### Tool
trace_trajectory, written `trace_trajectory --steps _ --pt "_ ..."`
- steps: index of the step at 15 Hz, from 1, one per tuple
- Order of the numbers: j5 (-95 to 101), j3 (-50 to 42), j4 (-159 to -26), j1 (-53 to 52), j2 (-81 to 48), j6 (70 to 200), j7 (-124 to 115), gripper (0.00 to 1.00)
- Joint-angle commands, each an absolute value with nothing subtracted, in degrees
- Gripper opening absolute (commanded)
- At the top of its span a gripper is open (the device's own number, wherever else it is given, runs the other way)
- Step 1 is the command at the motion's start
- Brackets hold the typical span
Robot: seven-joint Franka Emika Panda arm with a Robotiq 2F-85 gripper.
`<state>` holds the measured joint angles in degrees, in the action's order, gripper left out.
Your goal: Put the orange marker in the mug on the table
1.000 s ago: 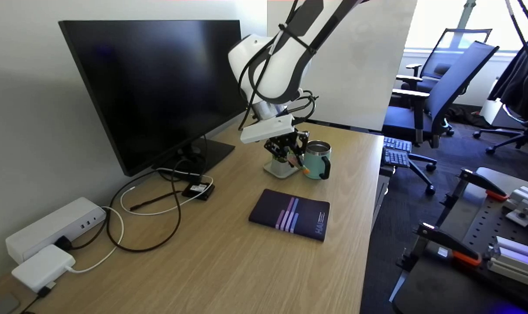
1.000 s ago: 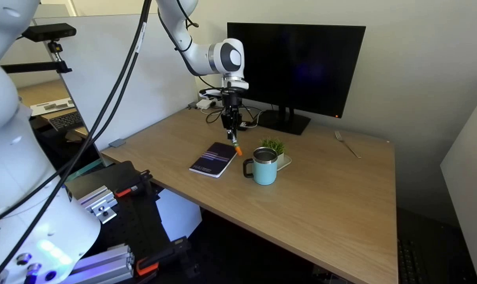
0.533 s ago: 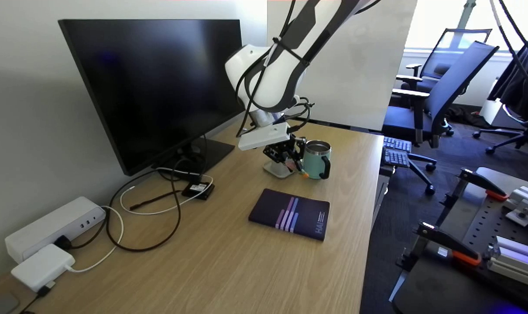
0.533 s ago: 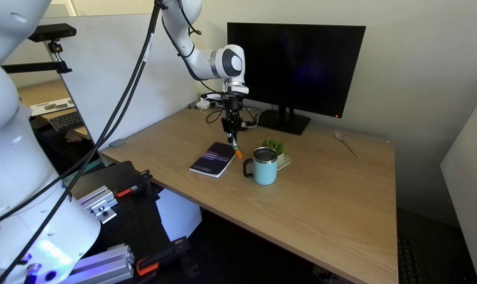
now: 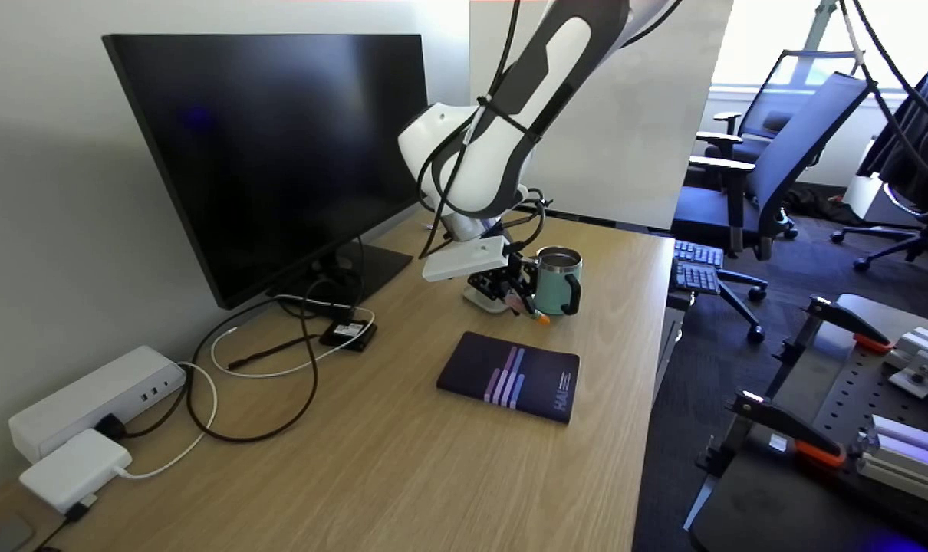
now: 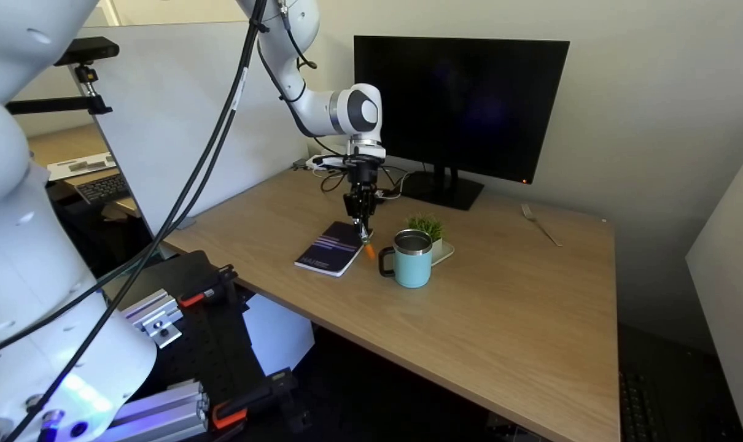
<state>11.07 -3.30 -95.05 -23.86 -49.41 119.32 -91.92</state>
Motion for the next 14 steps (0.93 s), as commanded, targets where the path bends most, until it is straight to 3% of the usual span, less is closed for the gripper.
trace_trajectory --steps 1,14 --pt "11.8 -3.4 -94.1 -23.8 -50.6 119.0 -93.5 0.06" --pt "11.4 -3.4 -94.7 -23.4 -52.5 121.1 -94.7 0.06"
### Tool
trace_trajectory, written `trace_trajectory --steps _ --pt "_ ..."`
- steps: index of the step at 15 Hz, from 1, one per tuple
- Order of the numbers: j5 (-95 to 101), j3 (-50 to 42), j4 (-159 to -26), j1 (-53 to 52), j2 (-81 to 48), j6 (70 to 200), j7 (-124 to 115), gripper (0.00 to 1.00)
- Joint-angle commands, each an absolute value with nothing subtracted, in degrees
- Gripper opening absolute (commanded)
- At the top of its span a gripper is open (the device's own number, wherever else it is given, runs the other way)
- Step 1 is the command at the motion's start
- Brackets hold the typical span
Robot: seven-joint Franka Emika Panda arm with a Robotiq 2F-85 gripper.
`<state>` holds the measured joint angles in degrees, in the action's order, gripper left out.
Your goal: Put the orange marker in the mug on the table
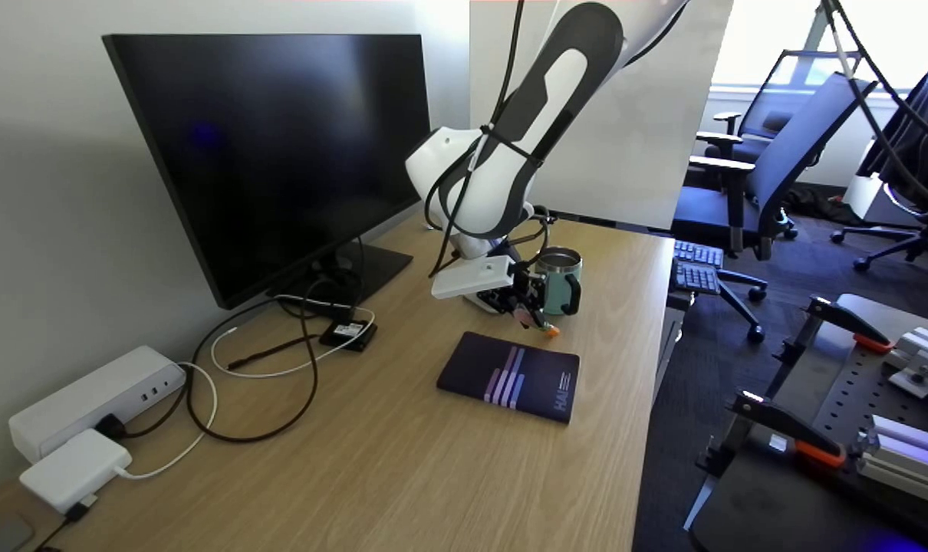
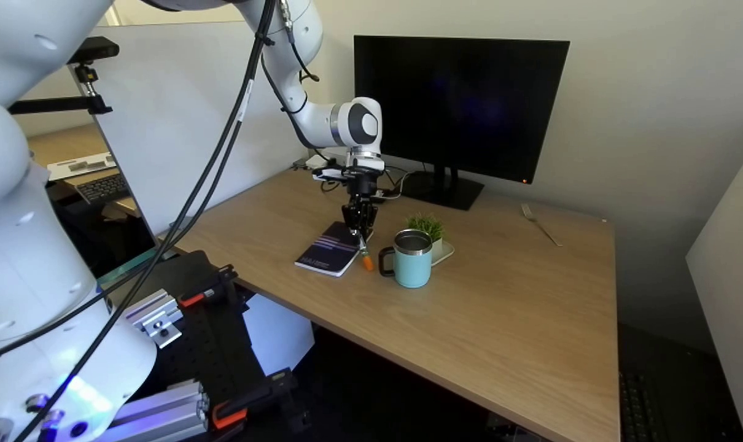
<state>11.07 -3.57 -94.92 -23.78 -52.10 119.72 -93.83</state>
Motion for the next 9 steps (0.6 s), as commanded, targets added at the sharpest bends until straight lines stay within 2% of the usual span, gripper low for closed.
trace_trajectory --steps 1,3,9 --pt "11.4 -3.4 -94.7 -23.3 -52.5 121.2 -94.7 0.50" --pt "11.4 -3.5 -94.8 -23.3 -52.4 121.5 -94.8 0.57" --pt "10.8 -2.9 -96.2 -22.3 -50.7 124.4 -93.2 0.99"
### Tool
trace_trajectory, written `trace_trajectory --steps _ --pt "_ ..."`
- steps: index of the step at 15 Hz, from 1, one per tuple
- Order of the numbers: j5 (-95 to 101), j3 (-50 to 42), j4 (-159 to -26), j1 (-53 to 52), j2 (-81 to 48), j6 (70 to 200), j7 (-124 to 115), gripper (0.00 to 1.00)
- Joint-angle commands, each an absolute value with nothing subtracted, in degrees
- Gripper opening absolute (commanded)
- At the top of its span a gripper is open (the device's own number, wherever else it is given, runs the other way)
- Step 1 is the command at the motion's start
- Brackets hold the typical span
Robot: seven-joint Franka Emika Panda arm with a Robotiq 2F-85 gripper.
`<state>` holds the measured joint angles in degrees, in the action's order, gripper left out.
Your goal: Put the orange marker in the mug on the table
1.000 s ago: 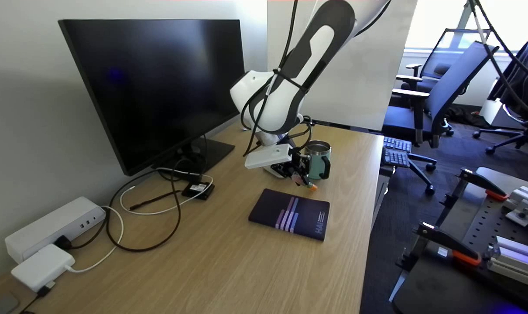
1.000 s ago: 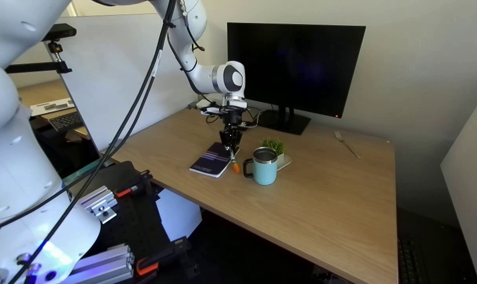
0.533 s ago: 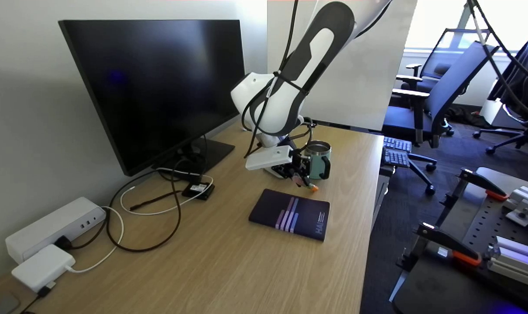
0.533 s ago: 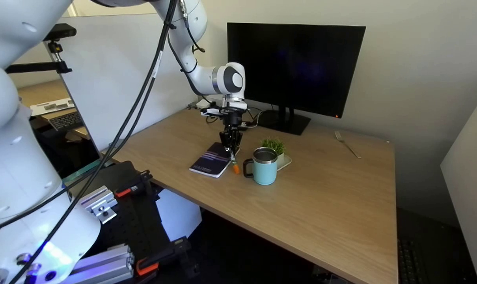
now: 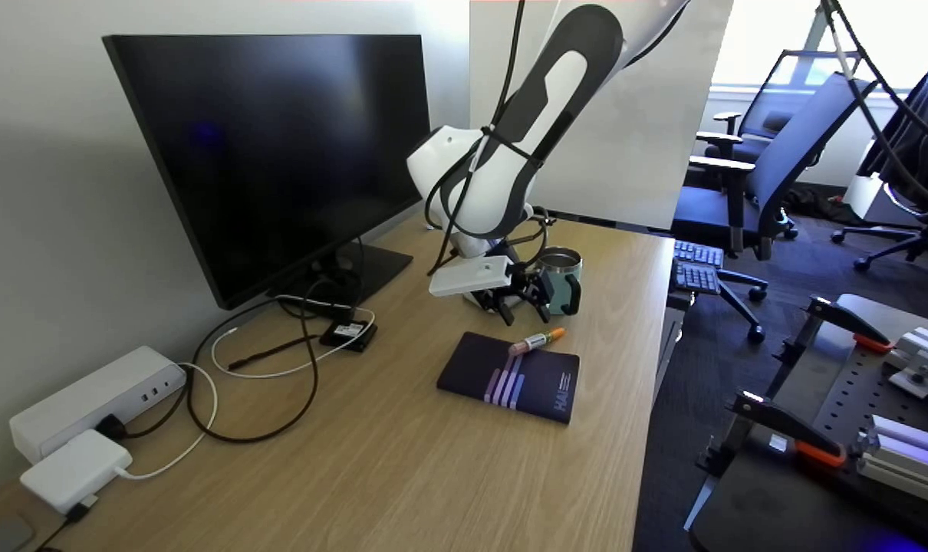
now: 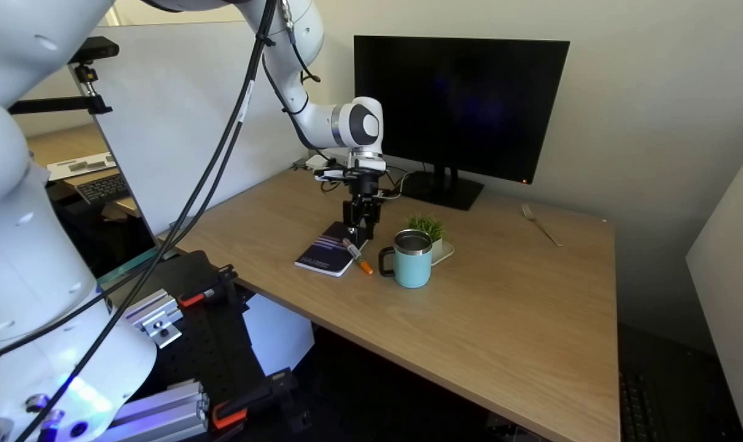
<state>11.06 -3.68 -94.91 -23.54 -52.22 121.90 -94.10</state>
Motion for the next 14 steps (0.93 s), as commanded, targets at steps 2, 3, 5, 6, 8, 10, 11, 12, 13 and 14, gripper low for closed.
trace_trajectory --steps 2,3,5,6,8,10,11,12,13,14 --pt "9.9 -1.9 -97.4 -21.0 -49.0 126.9 -91.0 1.00" --pt "9.5 -1.6 -98.1 -20.4 -48.0 128.2 -89.8 1.00" --pt "8.8 -1.0 -99.4 -19.1 -45.6 130.7 -86.6 1.00" --pt "8.5 -0.6 -100.5 -18.2 -44.0 132.0 -84.0 1.00" --pt "7.4 0.9 -103.0 -16.1 -40.9 135.1 -77.5 1.00" --pt "6.0 1.9 -106.0 -14.4 -37.8 138.1 -71.1 1.00" --pt "5.2 2.5 -107.2 -13.7 -37.0 139.7 -67.9 1.00" --pt "4.1 3.0 -108.9 -12.8 -35.5 141.1 -64.3 1.00" --pt "3.0 3.6 -110.3 -12.1 -34.6 142.6 -60.7 1.00" --pt "1.6 4.2 -111.7 -11.3 -33.7 144.0 -57.0 1.00"
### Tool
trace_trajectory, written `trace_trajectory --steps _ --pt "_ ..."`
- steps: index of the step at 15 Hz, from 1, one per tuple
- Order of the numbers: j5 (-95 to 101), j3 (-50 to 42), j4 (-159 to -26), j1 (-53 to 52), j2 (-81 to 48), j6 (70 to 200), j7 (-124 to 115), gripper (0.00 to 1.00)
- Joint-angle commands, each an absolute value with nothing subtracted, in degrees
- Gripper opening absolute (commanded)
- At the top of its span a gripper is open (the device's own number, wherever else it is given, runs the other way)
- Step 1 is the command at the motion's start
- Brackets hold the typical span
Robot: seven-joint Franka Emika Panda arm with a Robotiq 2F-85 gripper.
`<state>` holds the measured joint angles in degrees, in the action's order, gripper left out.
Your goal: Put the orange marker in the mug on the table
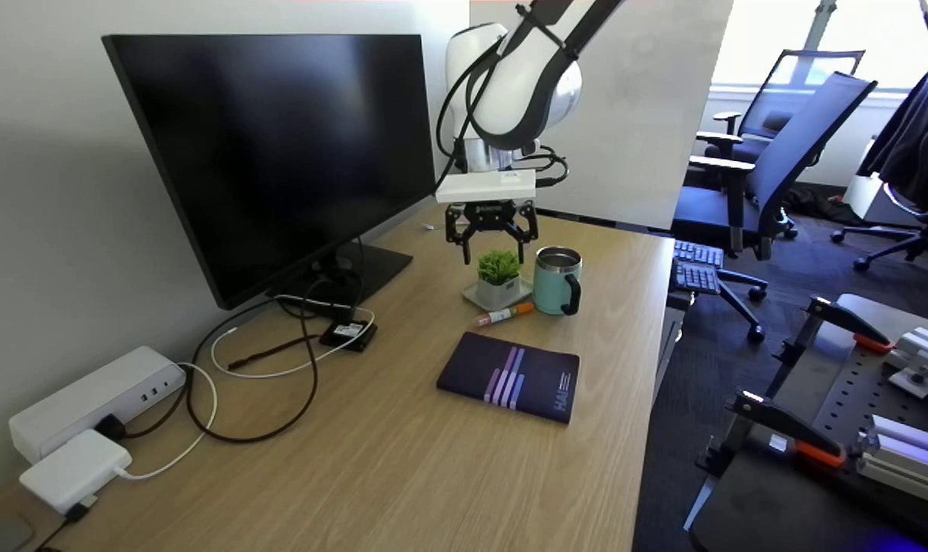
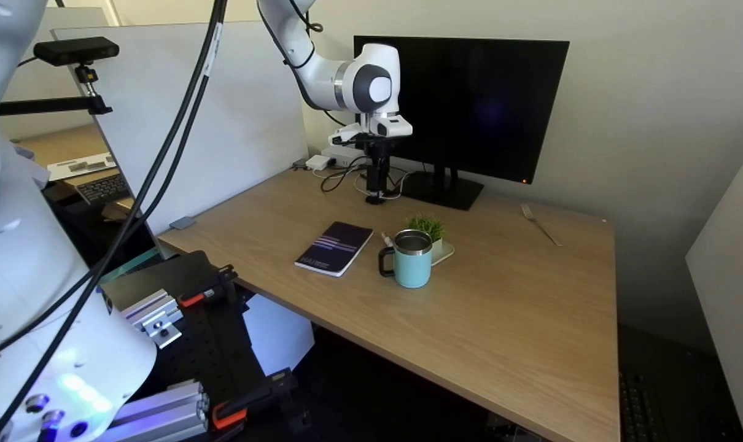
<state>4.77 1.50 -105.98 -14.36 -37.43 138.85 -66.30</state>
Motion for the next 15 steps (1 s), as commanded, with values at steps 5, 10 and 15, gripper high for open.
trace_trajectory --steps 5,10,15 --pt "-7.9 8.8 -116.7 -6.5 -30.8 148.4 -36.0 1.00" --pt "-18.4 11.3 -117.7 -3.2 -29.5 144.7 -18.6 1.00" --pt "-19.9 7.6 -118.0 -4.5 -28.2 139.4 -20.5 1.00"
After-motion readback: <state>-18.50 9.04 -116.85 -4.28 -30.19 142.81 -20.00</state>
